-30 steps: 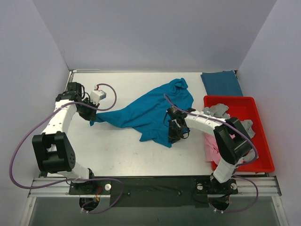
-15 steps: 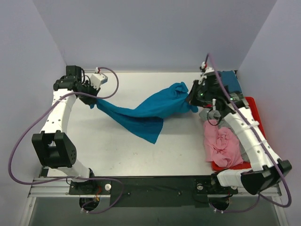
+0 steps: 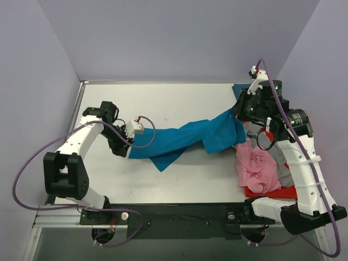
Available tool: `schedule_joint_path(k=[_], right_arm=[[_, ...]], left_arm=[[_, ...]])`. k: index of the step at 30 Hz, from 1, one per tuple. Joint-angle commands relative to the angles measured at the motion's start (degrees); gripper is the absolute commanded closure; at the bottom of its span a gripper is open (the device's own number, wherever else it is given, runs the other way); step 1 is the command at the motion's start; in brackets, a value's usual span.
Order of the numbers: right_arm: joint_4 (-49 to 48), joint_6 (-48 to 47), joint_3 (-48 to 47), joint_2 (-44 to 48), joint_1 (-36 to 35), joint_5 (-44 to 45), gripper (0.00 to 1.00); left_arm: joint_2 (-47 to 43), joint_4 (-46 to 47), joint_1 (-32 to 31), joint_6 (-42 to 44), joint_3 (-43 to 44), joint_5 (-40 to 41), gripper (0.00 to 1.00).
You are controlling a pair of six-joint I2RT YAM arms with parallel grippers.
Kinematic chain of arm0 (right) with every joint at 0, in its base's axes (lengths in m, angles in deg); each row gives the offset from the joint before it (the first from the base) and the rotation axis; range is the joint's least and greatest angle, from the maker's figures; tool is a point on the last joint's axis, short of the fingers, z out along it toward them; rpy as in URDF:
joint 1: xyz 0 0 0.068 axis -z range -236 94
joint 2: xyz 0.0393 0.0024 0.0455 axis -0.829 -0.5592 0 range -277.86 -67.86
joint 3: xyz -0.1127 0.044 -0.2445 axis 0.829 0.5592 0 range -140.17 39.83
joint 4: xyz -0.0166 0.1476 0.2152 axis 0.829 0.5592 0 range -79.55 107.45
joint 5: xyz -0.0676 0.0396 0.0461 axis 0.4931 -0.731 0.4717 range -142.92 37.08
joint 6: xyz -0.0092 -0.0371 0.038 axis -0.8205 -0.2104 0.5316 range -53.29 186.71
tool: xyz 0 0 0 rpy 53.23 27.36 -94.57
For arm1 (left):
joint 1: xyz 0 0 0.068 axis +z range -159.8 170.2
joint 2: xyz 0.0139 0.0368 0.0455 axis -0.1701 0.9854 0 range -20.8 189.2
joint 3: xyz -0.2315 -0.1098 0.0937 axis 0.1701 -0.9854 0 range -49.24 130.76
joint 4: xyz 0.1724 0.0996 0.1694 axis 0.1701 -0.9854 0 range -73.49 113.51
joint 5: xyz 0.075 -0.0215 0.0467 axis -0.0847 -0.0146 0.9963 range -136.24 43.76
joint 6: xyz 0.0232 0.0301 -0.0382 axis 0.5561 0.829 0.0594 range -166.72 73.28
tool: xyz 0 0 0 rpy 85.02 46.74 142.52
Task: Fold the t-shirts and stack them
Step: Flatten out the tshirt
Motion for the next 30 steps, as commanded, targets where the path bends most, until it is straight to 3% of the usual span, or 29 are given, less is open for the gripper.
schedule_joint_path(k=[1,4,8,12,17,20,28,30], right_arm=[[1.2,-1.9,0.3,-0.3,2.3,0.2,1.00],[1.3,-2.0,0.9,-0.7,3.1,-1.2,1.00],[1.1,-1.8,1.6,-1.0,3.2,-1.5,1.00],[0.8,-2.0,2.5,-1.5,3.7,-2.2,1.00],[1.0,-1.7,2.9,-1.6,4.3,-2.5,1.00],[1.0,-1.8,3.3,-1.0,4.7,-2.6,1.00],[0.7,-0.9,5.1,-0.8,5.0,-2.5,1.00],[0.7,-1.0,5.1,-0.6,5.1,-2.2,1.00]], left_arm=[[-4.9,-7.2,-0.2,11.0,-5.3,1.9,0.43],[-5.4,-0.1,-1.6,7.4,-7.9,8.5,0.43],[-6.8,4.9,-5.4,1.4,-8.4,2.7,0.43],[-8.6,16.9,-11.3,-0.7,-13.2,0.8,0.41],[-2.6,27.4,-24.9,-0.8,-18.4,13.9,0.37],[1.2,31.9,-25.0,0.6,-18.3,19.3,0.36],[3.7,30.3,-24.7,2.5,-18.3,16.4,0.36],[4.3,31.6,-24.8,2.5,-19.8,17.7,0.42]])
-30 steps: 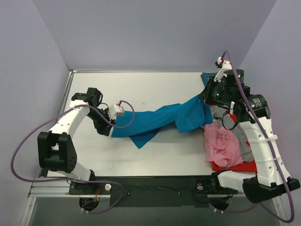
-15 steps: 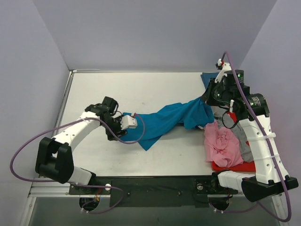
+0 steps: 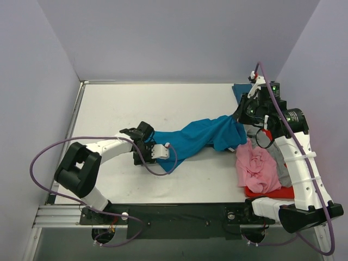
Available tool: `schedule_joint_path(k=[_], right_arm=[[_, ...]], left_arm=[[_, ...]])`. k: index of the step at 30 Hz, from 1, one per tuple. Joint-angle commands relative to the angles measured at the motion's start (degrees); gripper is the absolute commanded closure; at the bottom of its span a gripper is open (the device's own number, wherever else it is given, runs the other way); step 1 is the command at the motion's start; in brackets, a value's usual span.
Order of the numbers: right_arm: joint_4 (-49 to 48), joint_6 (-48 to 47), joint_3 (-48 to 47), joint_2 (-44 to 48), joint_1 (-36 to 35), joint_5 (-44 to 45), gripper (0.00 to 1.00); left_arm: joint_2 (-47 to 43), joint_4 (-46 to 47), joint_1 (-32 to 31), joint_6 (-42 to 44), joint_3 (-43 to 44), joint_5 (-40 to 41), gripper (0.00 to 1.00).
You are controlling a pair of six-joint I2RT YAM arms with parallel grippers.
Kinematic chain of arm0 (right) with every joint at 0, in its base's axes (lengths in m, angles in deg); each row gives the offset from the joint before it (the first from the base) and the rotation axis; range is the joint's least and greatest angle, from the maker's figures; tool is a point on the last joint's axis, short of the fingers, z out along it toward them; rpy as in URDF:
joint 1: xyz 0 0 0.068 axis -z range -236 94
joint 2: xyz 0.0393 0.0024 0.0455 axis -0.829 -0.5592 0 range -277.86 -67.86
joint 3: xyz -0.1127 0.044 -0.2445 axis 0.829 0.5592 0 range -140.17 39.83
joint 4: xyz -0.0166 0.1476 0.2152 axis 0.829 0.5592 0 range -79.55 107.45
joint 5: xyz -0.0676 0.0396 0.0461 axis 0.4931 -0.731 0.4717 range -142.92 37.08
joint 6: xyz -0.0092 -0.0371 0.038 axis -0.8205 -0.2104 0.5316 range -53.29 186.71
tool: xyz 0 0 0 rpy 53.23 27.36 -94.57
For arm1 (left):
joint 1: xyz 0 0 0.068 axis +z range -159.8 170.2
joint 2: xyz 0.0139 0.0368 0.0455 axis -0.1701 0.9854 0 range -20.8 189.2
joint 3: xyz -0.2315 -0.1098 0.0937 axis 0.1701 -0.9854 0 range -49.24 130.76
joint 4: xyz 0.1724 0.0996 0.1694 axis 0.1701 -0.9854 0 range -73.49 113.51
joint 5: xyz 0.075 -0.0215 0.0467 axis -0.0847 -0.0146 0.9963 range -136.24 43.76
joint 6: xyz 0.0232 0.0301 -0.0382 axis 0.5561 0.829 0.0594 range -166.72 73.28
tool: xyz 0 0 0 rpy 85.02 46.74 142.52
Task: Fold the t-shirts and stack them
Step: Flatten out the tshirt
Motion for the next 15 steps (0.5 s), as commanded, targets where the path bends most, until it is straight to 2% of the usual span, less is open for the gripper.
schedule_joint_path(k=[1,3,4,5,6,7,8,12,14,15], right_arm=[[-0.8,0.1,0.0,1.1,0.4,0.5,1.00],[-0.8,-0.3,-0.3,1.3,0.9,0.5,1.00],[-0.8,-0.3,-0.6,1.3,1.3,0.4,1.00],[-0.8,-0.5,-1.0,1.6,1.6,0.2,1.00],[-0.7,-0.7,-1.4,1.5,2.0,0.1,1.00],[-0.7,-0.6,-2.1,1.6,2.3,-0.1,1.00],[-0.7,-0.7,-2.8,1.7,2.7,-0.3,1.00],[-0.5,-1.2,-6.0,1.9,3.9,-1.6,1.00],[0.2,-1.9,-9.0,1.5,4.5,-2.6,1.00],[1.4,-2.3,-10.7,0.9,4.7,-3.1,1.00]], left_arm=[[0.7,4.1,-0.3,1.4,-1.9,2.2,0.45],[0.7,4.9,-0.3,1.9,-3.3,3.6,0.57],[0.7,5.2,-0.3,2.2,-3.8,4.2,0.69],[0.7,6.7,-0.1,2.5,-4.9,6.2,0.76],[0.5,7.2,-0.1,2.9,-5.4,7.0,0.90],[0.3,8.4,0.0,3.1,-5.9,9.7,0.97],[-0.1,8.7,0.3,2.9,-5.9,10.9,1.00],[-3.2,10.8,0.9,-0.4,-2.8,16.0,1.00],[-6.3,12.4,1.6,-3.1,1.1,20.3,1.00],[-7.5,11.9,1.8,-4.4,5.7,22.7,1.00]])
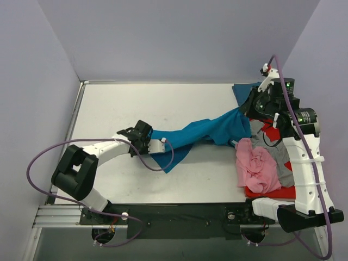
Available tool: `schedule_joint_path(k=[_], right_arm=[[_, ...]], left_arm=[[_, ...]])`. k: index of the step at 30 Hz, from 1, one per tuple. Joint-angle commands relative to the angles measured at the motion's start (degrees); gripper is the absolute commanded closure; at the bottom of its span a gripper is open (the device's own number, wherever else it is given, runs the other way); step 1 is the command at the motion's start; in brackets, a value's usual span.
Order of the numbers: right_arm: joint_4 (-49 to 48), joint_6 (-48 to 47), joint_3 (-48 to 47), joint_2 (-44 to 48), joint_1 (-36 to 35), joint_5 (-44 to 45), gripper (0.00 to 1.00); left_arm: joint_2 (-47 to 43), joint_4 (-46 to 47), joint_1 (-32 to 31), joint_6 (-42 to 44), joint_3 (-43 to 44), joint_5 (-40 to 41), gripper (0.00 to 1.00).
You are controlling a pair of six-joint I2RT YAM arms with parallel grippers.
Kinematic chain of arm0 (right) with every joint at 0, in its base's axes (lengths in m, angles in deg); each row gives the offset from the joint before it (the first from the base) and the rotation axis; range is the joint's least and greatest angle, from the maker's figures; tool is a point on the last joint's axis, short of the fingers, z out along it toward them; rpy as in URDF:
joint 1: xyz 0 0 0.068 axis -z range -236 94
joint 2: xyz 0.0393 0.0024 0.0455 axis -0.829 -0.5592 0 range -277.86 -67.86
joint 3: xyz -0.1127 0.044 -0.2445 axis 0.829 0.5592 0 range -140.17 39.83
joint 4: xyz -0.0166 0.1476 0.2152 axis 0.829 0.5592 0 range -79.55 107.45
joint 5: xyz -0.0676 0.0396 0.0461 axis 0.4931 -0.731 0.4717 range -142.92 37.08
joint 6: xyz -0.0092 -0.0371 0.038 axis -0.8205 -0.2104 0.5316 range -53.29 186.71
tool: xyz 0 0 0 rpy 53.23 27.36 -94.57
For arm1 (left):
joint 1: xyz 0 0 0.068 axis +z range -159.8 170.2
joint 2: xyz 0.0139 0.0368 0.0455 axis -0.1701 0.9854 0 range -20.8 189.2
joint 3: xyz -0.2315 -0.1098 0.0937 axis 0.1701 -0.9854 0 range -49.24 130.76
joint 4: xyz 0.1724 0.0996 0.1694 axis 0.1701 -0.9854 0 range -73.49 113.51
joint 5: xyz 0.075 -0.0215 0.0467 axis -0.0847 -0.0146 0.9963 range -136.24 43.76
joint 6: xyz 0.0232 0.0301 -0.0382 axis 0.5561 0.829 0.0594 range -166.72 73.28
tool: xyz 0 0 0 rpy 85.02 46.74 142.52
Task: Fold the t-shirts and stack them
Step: Flatten out the tshirt
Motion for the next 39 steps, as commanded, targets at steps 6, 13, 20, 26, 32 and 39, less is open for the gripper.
schedule_joint_path(k=[6,13,20,26,32,39], right_arm=[[5.1,-3.9,-22.3,-2.1,1.9,-3.6,1.00],[5.6,-4.4,-36.3,-2.9,2.1,-7.1,1.00],[5.6,-4.7,-36.2,0.1,2.1,-7.1,1.00],[5.0,-4.0,-38.4,-6.2,2.2,-11.2,1.00],[-5.1,3.9,-47.8,-24.5,5.6,-23.0,1.00],[-39.8,30.0,-57.9,-45.5,9.3,-27.9,1.00]], left_arm=[[-9.1,-13.2,5.1,-10.1,40.1,14.7,1.00],[-11.9,-12.6,5.7,-5.4,59.6,28.2,1.00],[-13.0,-15.6,8.6,-3.6,67.8,32.0,1.00],[-9.9,-12.9,13.8,-2.4,66.8,30.8,1.00],[4.6,-8.8,21.8,-5.3,79.3,24.2,1.00],[24.4,-1.2,25.4,-5.3,101.6,19.0,1.00]])
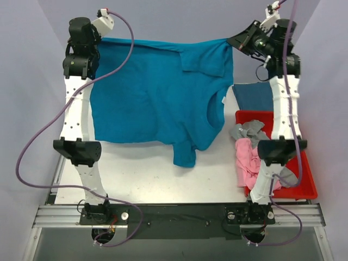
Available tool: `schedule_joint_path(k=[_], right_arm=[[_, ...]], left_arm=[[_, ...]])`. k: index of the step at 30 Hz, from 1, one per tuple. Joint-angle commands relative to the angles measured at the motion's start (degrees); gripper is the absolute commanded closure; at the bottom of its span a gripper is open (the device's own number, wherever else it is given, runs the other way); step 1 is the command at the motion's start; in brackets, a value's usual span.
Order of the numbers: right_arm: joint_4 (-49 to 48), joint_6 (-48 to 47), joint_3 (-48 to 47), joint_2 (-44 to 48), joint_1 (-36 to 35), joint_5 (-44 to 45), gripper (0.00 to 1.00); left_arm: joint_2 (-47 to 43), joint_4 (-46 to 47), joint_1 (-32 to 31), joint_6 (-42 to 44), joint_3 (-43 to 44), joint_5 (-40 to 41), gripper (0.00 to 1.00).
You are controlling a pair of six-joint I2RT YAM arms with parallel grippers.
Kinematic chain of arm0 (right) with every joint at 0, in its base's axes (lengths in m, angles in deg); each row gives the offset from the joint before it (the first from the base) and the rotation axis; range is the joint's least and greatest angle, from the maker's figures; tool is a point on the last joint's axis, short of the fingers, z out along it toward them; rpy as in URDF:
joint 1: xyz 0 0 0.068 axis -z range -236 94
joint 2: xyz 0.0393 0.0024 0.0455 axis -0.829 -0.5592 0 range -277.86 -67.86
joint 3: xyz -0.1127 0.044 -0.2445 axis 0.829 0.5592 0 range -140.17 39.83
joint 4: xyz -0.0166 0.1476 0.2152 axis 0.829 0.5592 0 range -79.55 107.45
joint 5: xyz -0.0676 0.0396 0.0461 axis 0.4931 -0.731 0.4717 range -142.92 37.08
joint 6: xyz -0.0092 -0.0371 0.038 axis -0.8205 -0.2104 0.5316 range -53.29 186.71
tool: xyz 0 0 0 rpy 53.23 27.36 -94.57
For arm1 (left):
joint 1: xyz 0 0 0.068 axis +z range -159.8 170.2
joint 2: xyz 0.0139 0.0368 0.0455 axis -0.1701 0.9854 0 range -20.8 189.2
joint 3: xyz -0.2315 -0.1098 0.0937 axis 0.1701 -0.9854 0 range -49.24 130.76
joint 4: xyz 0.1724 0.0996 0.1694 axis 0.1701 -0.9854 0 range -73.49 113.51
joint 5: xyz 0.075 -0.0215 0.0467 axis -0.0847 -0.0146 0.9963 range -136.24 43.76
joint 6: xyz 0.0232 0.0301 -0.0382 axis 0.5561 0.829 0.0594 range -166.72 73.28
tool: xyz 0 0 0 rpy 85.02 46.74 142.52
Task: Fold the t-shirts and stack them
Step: Flatten out the tshirt
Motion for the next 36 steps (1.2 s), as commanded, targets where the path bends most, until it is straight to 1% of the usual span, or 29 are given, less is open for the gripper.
schedule_joint_path(k=[1,2,3,4,6,8,11,12,13,14,15,16,17,18,19,20,21,22,23,24,25,26,27,28,29,30,31,33,36], right_arm=[[-23.8,17.7,-11.0,-8.9,2.7,-0.4,1.00],[-28.4,20.3,-12.7,-10.6,3.2,0.5,1.00],[-30.5,21.1,-12.5,-10.6,3.7,2.0,1.00],[-32.6,20.9,-12.1,-9.9,4.4,3.3,1.00],[-32.7,18.5,-10.2,-7.8,5.2,6.2,1.00],[-32.2,17.0,-8.6,-6.3,5.6,5.9,1.00],[-27.4,15.9,-7.1,-5.5,6.2,2.4,1.00],[-24.8,15.5,-5.2,-4.9,6.4,0.0,1.00],[-22.6,14.5,-0.5,-2.4,6.8,-0.9,1.00],[-21.3,13.4,2.0,-1.1,7.0,-3.0,1.00],[-17.8,10.1,7.6,2.2,7.5,-3.6,1.00],[-13.0,8.4,10.2,3.9,7.5,-4.0,1.00],[-10.8,4.0,16.3,7.7,7.5,-3.9,1.00],[-6.3,2.0,19.4,9.5,7.3,-3.8,1.00],[-4.5,-2.2,26.4,13.5,7.2,-3.3,1.00],[-0.5,-4.5,29.6,15.7,6.7,-2.9,1.00],[1.5,-7.8,36.6,19.2,6.3,-1.9,1.00],[5.9,-10.0,40.4,21.7,5.2,-1.0,1.00],[8.2,-12.9,47.0,22.9,4.3,1.0,1.00],[11.1,-13.9,50.0,24.6,2.2,1.9,1.00],[12.2,-15.3,56.5,25.3,0.4,3.5,1.00],[13.2,-15.7,59.4,26.0,-2.5,4.1,1.00],[13.4,-16.0,65.0,26.1,-4.3,4.4,1.00],[13.0,-16.0,67.4,25.8,-6.9,4.7,1.00],[12.8,-15.0,71.5,25.4,-7.8,5.9,1.00],[12.2,-13.5,74.5,24.1,-9.0,6.8,1.00],[12.1,-12.8,75.5,23.3,-9.2,9.1,1.00],[11.1,-10.8,77.6,21.3,-10.2,12.4,1.00],[8.9,-10.8,77.2,18.0,-12.8,13.0,1.00]], left_arm=[[6.6,14.1,0.5,2.1,8.9,-3.9,1.00],[7.3,16.8,0.5,3.0,9.1,-3.9,1.00],[8.7,20.2,0.5,4.9,10.3,-4.3,1.00],[9.6,21.2,0.5,5.8,11.4,-4.6,1.00],[10.8,23.3,1.0,8.6,13.7,-5.4,1.00],[10.0,25.7,2.1,9.5,12.6,-6.1,1.00],[8.4,23.9,3.7,9.2,10.9,-6.5,1.00],[7.2,19.9,3.8,8.6,9.7,-7.3,1.00],[6.3,17.5,3.9,8.1,8.8,-8.5,1.00],[3.4,13.0,4.0,7.4,4.5,-10.9,1.00],[1.3,11.7,3.9,6.9,0.5,-11.7,1.00],[-2.3,9.7,3.9,6.4,-6.8,-13.8,1.00],[-4.7,8.3,3.9,6.5,-11.3,-14.9,1.00],[-8.0,4.9,3.9,6.6,-19.1,-16.8,1.00],[-9.9,3.5,3.9,6.8,-22.5,-17.3,1.00],[-12.9,0.3,4.0,7.3,-29.7,-18.0,1.00],[-14.2,-1.0,4.1,7.9,-33.0,-18.3,1.00],[-16.9,-2.8,4.5,8.7,-40.5,-18.4,1.00],[-18.0,-3.5,4.8,8.7,-47.8,-18.2,1.00],[-20.0,-5.2,5.2,9.5,-50.9,-18.1,1.00],[-21.9,-6.2,5.3,10.4,-57.8,-17.4,1.00],[-22.7,-6.8,5.4,10.7,-61.0,-17.0,1.00],[-24.0,-7.2,5.5,11.7,-67.7,-16.6,1.00],[-24.5,-7.1,5.5,12.2,-71.1,-16.4,1.00],[-25.5,-5.9,5.5,12.4,-76.1,-16.2,1.00],[-25.9,-4.5,5.5,12.2,-78.9,-16.0,1.00],[-26.1,-2.3,5.5,11.5,-82.2,-15.6,1.00],[-26.3,-0.1,5.4,10.4,-85.8,-15.5,1.00],[-26.5,1.9,5.6,10.6,-89.3,-14.6,1.00]])
